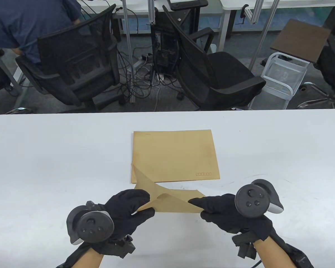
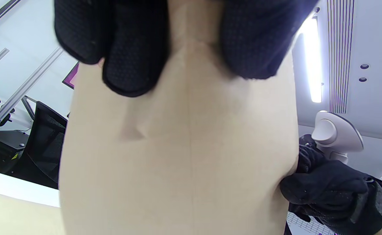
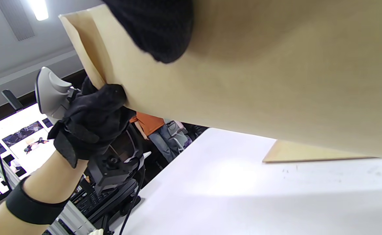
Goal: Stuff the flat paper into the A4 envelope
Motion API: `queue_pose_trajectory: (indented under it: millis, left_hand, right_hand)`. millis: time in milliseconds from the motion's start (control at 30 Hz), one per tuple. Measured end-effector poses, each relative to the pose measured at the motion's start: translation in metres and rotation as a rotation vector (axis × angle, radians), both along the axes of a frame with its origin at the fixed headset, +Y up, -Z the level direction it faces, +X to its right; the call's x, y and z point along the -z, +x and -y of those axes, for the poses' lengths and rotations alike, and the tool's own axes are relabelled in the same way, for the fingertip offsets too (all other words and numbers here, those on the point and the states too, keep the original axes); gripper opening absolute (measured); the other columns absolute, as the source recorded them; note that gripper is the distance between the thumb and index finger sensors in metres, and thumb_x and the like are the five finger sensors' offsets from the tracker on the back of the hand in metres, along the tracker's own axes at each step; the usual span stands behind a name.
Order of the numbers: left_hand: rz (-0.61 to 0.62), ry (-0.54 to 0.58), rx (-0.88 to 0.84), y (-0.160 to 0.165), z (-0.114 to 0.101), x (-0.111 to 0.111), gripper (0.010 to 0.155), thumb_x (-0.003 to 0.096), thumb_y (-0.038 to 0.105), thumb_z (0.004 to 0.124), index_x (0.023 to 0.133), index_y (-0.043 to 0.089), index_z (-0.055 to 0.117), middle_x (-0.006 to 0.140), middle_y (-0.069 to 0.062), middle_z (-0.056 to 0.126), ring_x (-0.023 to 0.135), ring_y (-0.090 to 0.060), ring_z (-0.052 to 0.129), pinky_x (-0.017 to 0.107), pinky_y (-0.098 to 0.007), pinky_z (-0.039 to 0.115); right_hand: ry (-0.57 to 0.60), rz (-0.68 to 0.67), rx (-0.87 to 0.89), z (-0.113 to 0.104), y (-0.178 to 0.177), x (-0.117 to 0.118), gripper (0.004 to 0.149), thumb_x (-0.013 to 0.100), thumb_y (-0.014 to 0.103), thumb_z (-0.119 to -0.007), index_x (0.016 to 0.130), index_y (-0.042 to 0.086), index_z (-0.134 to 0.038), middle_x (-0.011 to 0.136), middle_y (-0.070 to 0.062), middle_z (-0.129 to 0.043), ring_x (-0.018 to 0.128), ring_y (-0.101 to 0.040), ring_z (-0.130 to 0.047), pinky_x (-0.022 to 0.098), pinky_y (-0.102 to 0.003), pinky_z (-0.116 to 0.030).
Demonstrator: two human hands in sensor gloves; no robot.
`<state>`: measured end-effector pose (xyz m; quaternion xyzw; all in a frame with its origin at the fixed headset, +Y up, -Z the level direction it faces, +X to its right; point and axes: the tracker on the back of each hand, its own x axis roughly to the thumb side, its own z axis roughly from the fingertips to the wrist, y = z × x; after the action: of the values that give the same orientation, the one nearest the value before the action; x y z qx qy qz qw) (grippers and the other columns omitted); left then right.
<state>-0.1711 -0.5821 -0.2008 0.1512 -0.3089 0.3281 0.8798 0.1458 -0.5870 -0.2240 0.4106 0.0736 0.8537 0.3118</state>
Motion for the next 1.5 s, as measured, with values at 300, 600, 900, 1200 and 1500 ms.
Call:
queue_pose_trajectory:
  millis: [300, 600, 900, 1200, 1500]
  left_hand:
    - [-0.104, -0.132, -0.037, -0.029, 0.042, 0.011, 0.086, 0.0438, 0.053, 0.080, 0.114, 0.022, 0.041, 0.115, -0.020, 0.052, 0.091, -0.043, 0.080, 0.067, -0.056, 0.067]
    - [-0.185, -0.238, 0.166, -0.034, 0.109, 0.008, 0.089, 0.0445, 0.054, 0.079, 0.116, 0.022, 0.036, 0.117, -0.024, 0.044, 0.099, -0.052, 0.065, 0.070, -0.063, 0.060]
    - [-0.165, -0.362, 0.252, -0.036, 0.131, 0.009, 0.088, 0.0445, 0.051, 0.079, 0.115, 0.021, 0.035, 0.116, -0.026, 0.041, 0.102, -0.056, 0.056, 0.071, -0.065, 0.055]
    - [-0.134, -0.413, 0.299, -0.033, 0.138, 0.010, 0.087, 0.0451, 0.051, 0.078, 0.115, 0.022, 0.035, 0.117, -0.026, 0.038, 0.103, -0.055, 0.053, 0.072, -0.066, 0.053]
    - [-0.114, -0.427, 0.320, -0.029, 0.142, 0.011, 0.087, 0.0452, 0.051, 0.078, 0.115, 0.023, 0.035, 0.117, -0.026, 0.038, 0.103, -0.055, 0.053, 0.072, -0.066, 0.052]
  right_hand:
    - [0.333, 0.229, -0.106, -0.017, 0.017, 0.003, 0.048, 0.053, 0.014, -0.074, 0.101, 0.007, -0.076, 0.084, -0.030, -0.088, 0.062, -0.050, -0.096, 0.050, -0.063, -0.069]
    - [0.520, 0.461, -0.161, 0.009, 0.020, 0.042, 0.048, 0.053, 0.014, -0.073, 0.101, 0.008, -0.073, 0.087, -0.029, -0.085, 0.065, -0.050, -0.093, 0.052, -0.063, -0.067]
    - [0.631, 0.505, -0.296, 0.055, -0.025, 0.105, 0.049, 0.055, 0.015, -0.068, 0.104, 0.013, -0.064, 0.096, -0.028, -0.074, 0.077, -0.051, -0.084, 0.059, -0.064, -0.060]
    - [0.544, 0.462, -0.513, 0.123, -0.078, 0.157, 0.049, 0.056, 0.015, -0.067, 0.105, 0.015, -0.061, 0.099, -0.028, -0.069, 0.081, -0.050, -0.081, 0.060, -0.064, -0.059]
    - [0.250, 0.410, -0.657, 0.177, -0.084, 0.161, 0.051, 0.055, 0.016, -0.069, 0.105, 0.015, -0.061, 0.104, -0.025, -0.065, 0.088, -0.052, -0.074, 0.060, -0.067, -0.057]
